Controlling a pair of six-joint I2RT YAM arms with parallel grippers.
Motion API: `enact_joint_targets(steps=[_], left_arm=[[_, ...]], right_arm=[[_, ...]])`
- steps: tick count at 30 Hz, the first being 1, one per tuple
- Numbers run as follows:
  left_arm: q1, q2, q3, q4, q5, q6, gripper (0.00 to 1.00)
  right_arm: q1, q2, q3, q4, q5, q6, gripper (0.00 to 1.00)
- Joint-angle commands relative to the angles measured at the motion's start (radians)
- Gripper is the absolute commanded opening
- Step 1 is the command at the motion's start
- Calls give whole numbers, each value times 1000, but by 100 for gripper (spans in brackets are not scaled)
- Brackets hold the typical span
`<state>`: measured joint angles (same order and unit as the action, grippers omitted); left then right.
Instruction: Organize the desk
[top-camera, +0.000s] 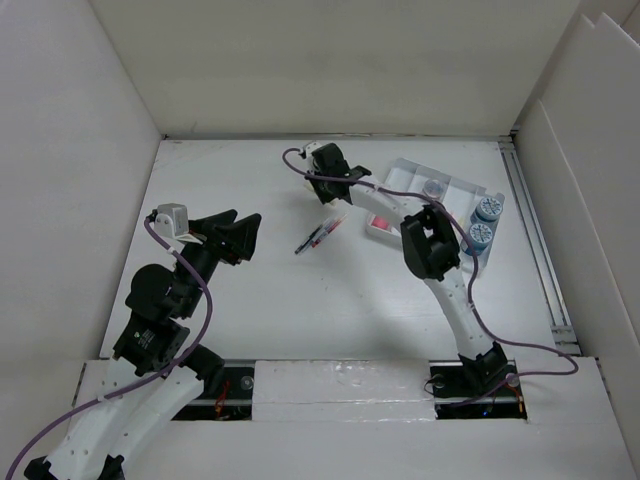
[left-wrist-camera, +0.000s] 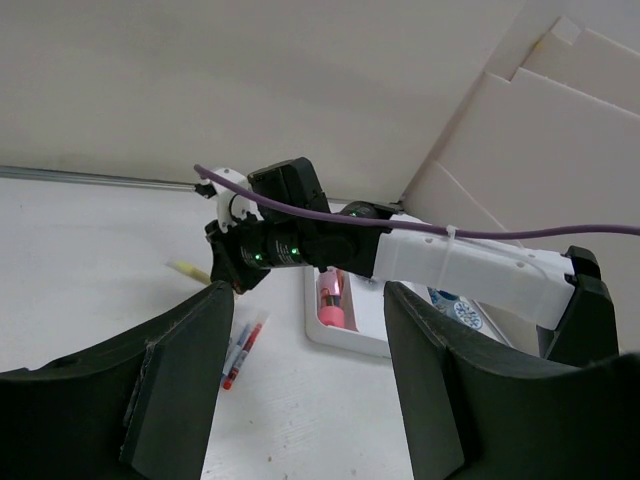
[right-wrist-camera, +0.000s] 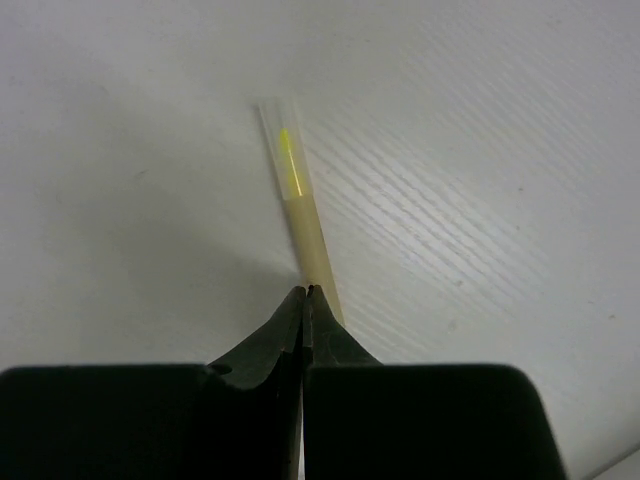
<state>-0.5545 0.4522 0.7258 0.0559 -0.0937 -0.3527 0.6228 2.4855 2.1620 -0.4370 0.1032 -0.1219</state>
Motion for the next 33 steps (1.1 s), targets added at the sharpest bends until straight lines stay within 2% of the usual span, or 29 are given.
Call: enact_joint_targets(steps=[1,5,7,8,9,12,13,16,19,21,23,24,25,26,27,29,30,33], left_arm=[[-2,2,-3,44,17,4,57],[-2,-3,-5,45,14,3,57],[-2,3,-3,45,17,3,57],[-2,3,-5,44,22,3,58],[-2,2,-3,45,23,3,58],[-2,-3,-3,45,14,3,58],[-2,2,-3,44,14,3,58],[-2,0,-3,45,22,3,58],[-2,0,-5,44,12,3,58],[-2,3,-5,44,17,3,58],[-2,3,-5,45,14,3,58],[-2,5,-6,45,12,3,58],[-2,9,-3,42,8,3,58],[-2,9,-3,42,8,3,58],[-2,9,-5,42,8,4,58],[-2,11,-2,44,11,4,58],[-2,13,-2,45,5,4,58],[-2,14,-3,47,14,3,58]], right_arm=[[-12,-26,-10,70,38,59,0],[-21,-31,-4,45,-20,65,0],[-21,-7,25,15,-37,67,10],[-21,1,47,0,-30,71,16],[-21,6,51,0,-13,77,36],[-31,1,44,3,-29,87,59],[-31,6,47,-5,-42,88,61],[-41,16,67,-37,-49,105,60],[-72,-43,-34,50,-31,120,57],[-109,-100,-74,148,-17,198,57],[-194,-91,-4,132,-11,317,59],[-227,-30,57,97,-32,355,56],[-288,75,328,5,-65,445,47],[-314,76,331,-43,-65,446,47],[-336,201,434,-93,-71,473,35],[-374,283,597,-146,-92,536,26],[-402,288,579,-128,-136,557,20],[-426,215,420,-20,-125,596,21]])
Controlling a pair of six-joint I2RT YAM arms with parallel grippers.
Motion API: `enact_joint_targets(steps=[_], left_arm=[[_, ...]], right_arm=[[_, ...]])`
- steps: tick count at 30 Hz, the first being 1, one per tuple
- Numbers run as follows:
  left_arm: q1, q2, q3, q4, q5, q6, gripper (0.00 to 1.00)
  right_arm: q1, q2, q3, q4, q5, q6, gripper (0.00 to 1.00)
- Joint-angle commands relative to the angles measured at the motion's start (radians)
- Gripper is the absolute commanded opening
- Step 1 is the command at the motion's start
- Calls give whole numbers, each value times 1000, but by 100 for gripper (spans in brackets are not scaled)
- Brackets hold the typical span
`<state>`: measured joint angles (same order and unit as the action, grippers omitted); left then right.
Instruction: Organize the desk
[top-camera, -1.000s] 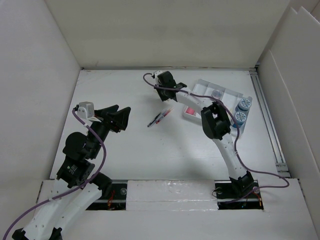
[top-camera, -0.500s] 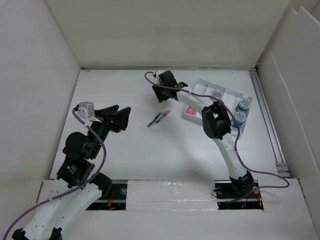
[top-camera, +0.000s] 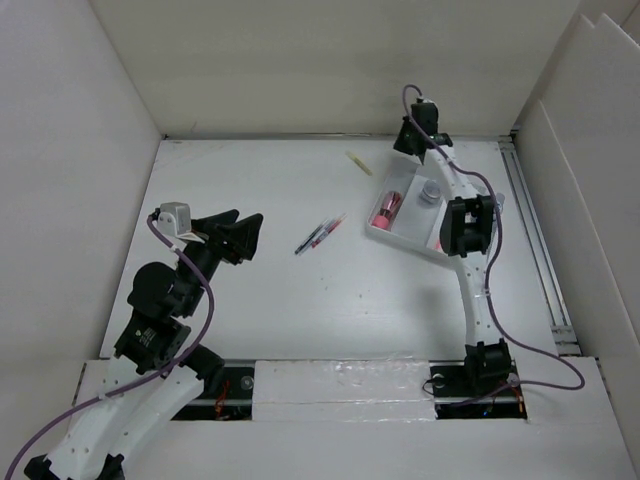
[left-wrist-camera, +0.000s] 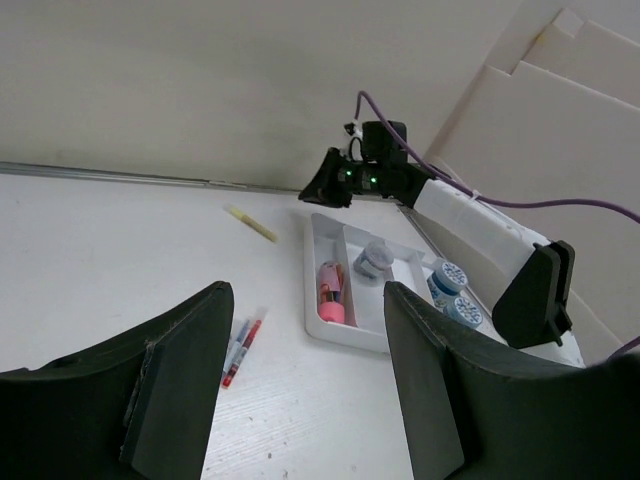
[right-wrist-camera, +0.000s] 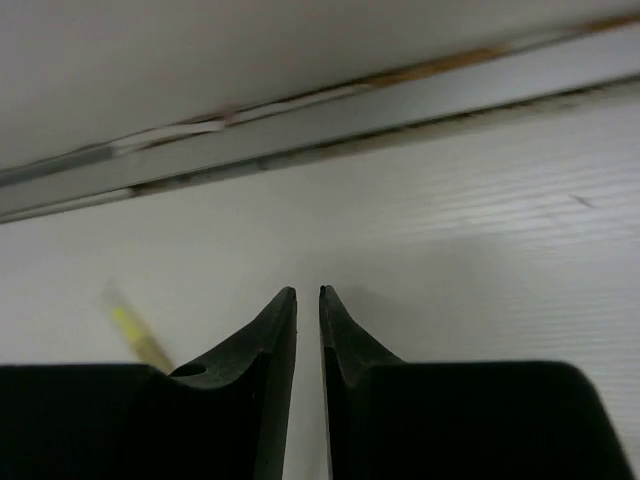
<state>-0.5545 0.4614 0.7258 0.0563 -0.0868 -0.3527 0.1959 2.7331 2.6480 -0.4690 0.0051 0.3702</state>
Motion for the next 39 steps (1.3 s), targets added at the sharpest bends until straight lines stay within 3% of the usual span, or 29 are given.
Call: enact_joint_targets(steps=[1,4,8,12,19,26,29,30,33,35,39], left_arm=[[-2,8,-3,48,10,3,58],[-2,3,-5,43,6,6,58],[-2,-12,-6,43,-1,6,58],[-2,-21,-6,45,12,3,58],[-2,-50,-9,45,21,1,58],[-2,-73,-14,42,19,3,58],[-2,-75,-16,39,15,3,58],[-2,-76,-17,39,13,3,58],[-2,-81,-17,36,5,1,58],[-2,-79,-16,39,5,3,58],[-2,-73,-14,37,1,4,58]], right_arm=[[0,-15,-48,0,-24,102,21],[0,68,121,-131,-106,95,30],[13,8,-6,-100,-128,46,34],[22,51,82,-149,-131,27,42],[68,49,92,-143,-103,-7,47],[68,-22,-19,-76,-123,-8,59],[68,-91,-127,16,-49,18,66],[68,-102,-144,27,38,32,68],[11,-63,-80,-11,6,68,73],[-13,5,76,-124,-28,85,74],[-13,16,24,-129,-43,87,75]])
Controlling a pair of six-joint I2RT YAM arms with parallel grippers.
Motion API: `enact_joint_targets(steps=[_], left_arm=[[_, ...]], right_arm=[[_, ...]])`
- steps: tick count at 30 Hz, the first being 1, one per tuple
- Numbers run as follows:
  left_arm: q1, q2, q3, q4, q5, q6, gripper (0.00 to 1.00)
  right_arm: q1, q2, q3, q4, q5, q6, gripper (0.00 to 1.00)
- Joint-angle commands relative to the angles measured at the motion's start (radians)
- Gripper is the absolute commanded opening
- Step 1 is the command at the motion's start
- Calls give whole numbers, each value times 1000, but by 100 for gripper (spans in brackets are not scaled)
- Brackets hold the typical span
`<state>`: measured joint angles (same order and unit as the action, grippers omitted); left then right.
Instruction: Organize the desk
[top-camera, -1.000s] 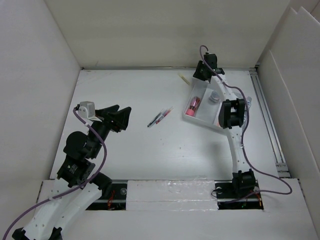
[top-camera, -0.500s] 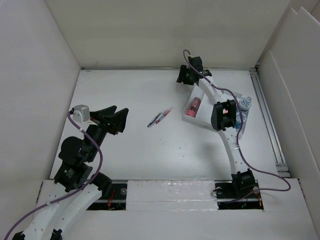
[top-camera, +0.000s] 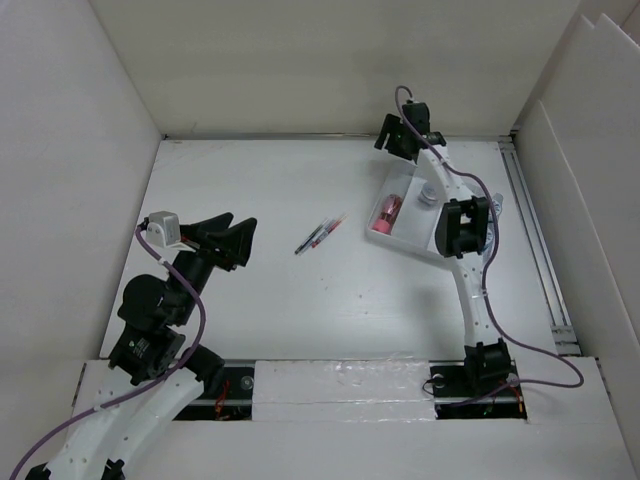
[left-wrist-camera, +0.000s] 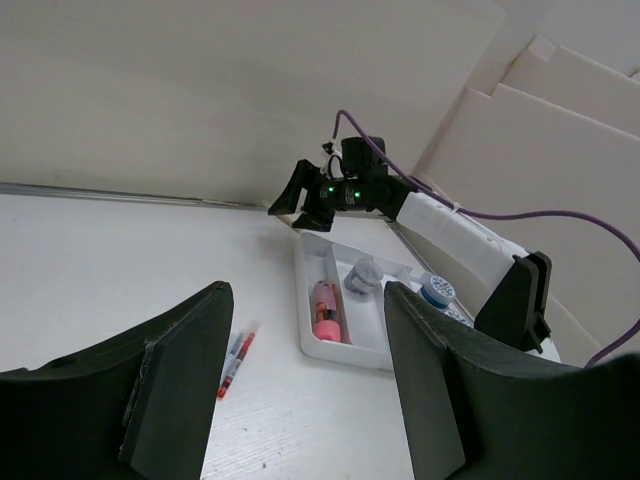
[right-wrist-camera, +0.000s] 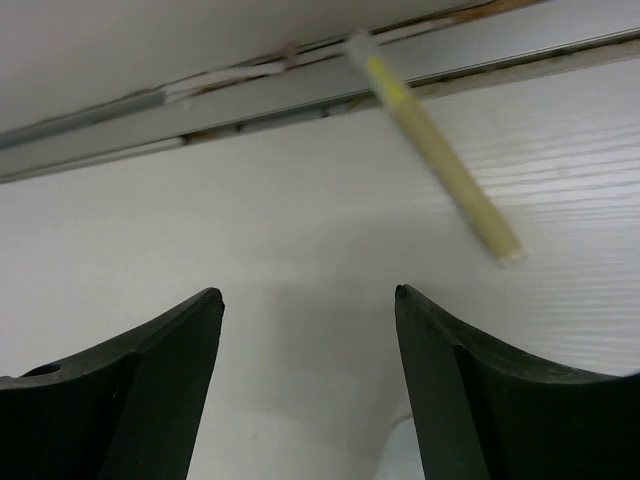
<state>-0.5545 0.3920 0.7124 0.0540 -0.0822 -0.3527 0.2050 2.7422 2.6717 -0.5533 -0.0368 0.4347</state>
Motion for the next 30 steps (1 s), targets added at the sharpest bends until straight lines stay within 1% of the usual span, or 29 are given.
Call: enact_joint_targets(steps=[1,4,5,8,9,11,12,13,14,15,16,17,18,20,21,22,23,24,26,27,29,30], left_arm=[[-2,-2,-1,41,-4,6,58],[-2,4,-1,38,-2,6,58],[-2,5,-1,40,-4,8,58],[-2,8,1,38,-7,9,58],[-2,7,1,40,-7,9,58],[-2,11,2,40,-7,11,58],[-2,10,1,40,-7,11,58],[-2,10,1,38,-5,9,58],[-2,8,-1,40,-5,9,58],[-2,11,1,40,-5,11,58],[-2,11,1,40,-5,11,58],[-2,13,1,40,-2,9,58],[-2,21,2,41,-1,9,58],[-2,24,4,41,-1,11,58],[-2,25,4,38,-2,11,58],[-2,24,1,38,-4,11,58],[-2,24,2,38,-7,9,58],[-2,19,2,38,-10,12,58],[-2,21,4,38,-13,12,58],[-2,21,4,38,-11,12,58],[-2,22,4,38,-11,12,58],[-2,21,4,38,-13,14,58]], right_arm=[[-22,-4,-22,-30,-2,21,75],[-33,-35,-65,-4,31,25,76],[-33,-42,-78,18,78,29,79],[-46,-6,-26,-20,51,41,79],[-46,10,5,-31,7,42,81],[-55,46,40,-65,-52,41,80],[-55,44,39,-60,-72,36,79],[-55,31,-1,-51,-86,32,78],[-55,-2,-40,-4,-113,24,77],[-55,-22,-79,27,-205,12,67],[-55,-38,-148,82,-245,4,58],[-46,-51,-176,111,-283,1,48],[-46,-84,-194,130,-322,-1,33],[-36,-125,-248,205,-315,-10,22],[-36,-180,-277,237,-269,-10,21],[-36,-209,-306,307,-250,-10,21],[-36,-234,-343,325,-223,-11,21],[-36,-248,-337,325,-165,-13,21],[-55,-247,-296,277,-123,-13,20],[-64,-237,-248,261,-88,-10,20],[-78,-217,-227,210,-78,-1,21],[-78,-220,-246,205,-106,2,21]])
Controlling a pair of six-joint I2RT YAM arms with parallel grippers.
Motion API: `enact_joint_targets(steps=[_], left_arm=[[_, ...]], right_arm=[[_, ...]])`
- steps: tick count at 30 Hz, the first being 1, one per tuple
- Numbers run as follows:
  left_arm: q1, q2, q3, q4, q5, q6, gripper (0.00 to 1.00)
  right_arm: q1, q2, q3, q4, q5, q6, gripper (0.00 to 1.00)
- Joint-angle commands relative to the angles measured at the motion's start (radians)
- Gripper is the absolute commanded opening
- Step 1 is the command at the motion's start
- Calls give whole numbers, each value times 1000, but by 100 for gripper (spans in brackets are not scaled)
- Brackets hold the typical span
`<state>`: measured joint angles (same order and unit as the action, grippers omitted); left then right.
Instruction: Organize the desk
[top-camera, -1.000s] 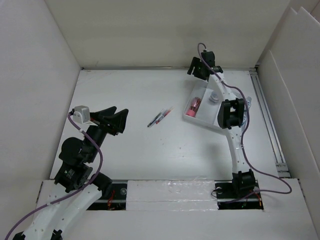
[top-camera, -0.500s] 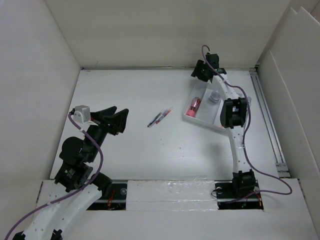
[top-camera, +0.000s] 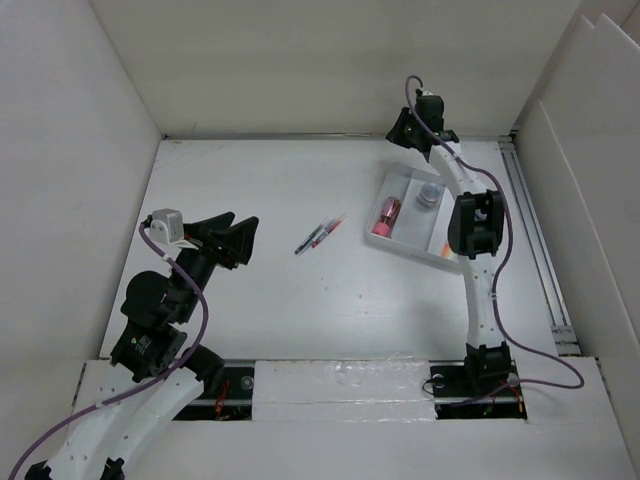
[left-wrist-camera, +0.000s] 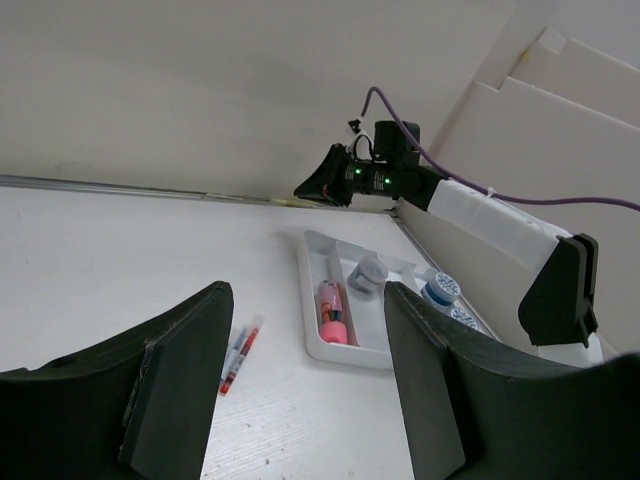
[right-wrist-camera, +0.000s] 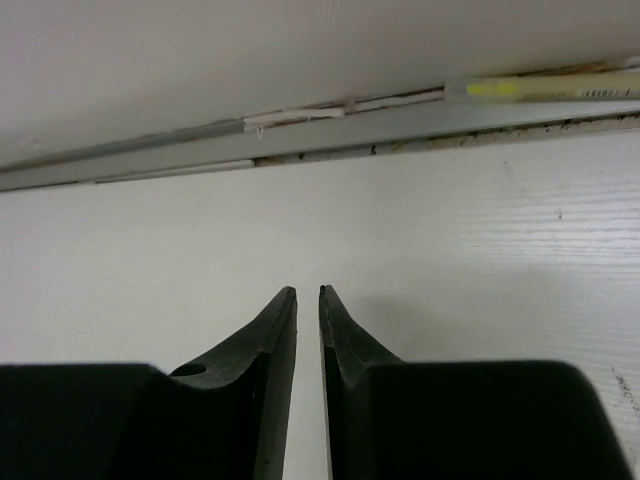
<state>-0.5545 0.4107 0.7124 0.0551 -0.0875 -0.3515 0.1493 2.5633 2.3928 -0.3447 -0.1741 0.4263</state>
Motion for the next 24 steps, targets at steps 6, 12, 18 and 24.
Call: enact_joint_targets(steps=[6,12,18,24], left_arm=[[-2,11,4,37,-8,11,58],[-2,10,1,38,5,6,58],[-2,11,-2,40,12,2,58],[-2,20,2,37,12,3,58]], right_arm=[[53,-225,-263,173,-122,11,18],[266,-619,-746,372,-32,-3,25],[459,-871,-1220,524,106,100,61],[562,-890,-1337,457,257,160,64]])
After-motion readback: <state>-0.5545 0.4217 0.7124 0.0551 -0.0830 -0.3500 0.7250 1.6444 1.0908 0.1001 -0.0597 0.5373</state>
